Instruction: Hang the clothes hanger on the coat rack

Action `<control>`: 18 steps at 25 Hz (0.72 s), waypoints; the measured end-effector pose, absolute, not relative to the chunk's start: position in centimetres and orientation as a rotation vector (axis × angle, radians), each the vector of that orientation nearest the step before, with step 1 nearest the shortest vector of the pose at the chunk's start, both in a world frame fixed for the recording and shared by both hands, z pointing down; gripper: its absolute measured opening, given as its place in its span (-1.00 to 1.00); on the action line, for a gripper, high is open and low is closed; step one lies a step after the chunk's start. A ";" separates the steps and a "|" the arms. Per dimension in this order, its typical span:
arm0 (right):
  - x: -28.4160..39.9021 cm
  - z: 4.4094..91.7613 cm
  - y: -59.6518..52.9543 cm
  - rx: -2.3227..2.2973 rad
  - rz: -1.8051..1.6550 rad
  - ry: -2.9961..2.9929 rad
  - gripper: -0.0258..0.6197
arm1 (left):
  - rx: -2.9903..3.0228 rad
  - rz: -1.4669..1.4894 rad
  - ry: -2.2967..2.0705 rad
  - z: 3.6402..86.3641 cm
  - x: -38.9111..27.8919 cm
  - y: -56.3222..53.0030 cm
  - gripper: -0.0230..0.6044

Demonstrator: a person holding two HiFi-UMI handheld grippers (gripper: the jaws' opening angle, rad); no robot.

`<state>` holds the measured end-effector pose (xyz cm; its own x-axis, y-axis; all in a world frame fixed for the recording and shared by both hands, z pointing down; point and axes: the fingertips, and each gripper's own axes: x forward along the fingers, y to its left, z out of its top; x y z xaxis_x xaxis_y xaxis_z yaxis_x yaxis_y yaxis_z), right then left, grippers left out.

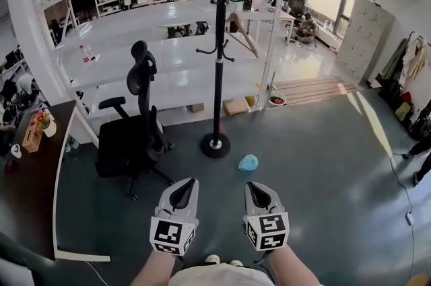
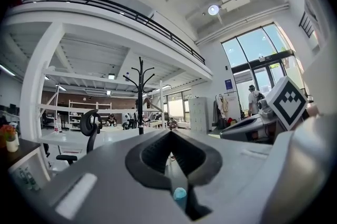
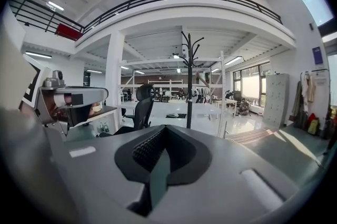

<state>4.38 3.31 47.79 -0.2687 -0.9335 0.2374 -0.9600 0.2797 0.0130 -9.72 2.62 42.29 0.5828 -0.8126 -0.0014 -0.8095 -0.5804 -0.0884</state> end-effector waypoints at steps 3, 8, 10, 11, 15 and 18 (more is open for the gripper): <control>4.7 47.5 3.8 1.761 0.199 -2.353 -0.84 | -2.722 -0.075 1.391 42.1 -9.2 3.2 -0.93; 4.7 46.8 3.8 1.758 0.186 -2.373 -0.84 | -2.703 -0.073 1.402 41.3 -9.2 3.4 -0.93; 4.7 46.7 4.0 1.752 0.183 -2.375 -0.84 | -2.701 -0.071 1.408 41.3 -9.2 3.7 -0.93; 4.7 46.7 4.1 1.750 0.182 -2.376 -0.84 | -2.699 -0.069 1.411 41.2 -9.2 3.8 -0.93; 4.4 46.8 4.3 1.742 0.176 -2.380 -0.84 | -2.699 -0.068 1.415 41.4 -9.2 4.0 -0.93; 4.2 47.0 4.3 1.740 0.179 -2.377 -0.84 | -2.702 -0.071 1.414 41.6 -9.4 4.1 -0.93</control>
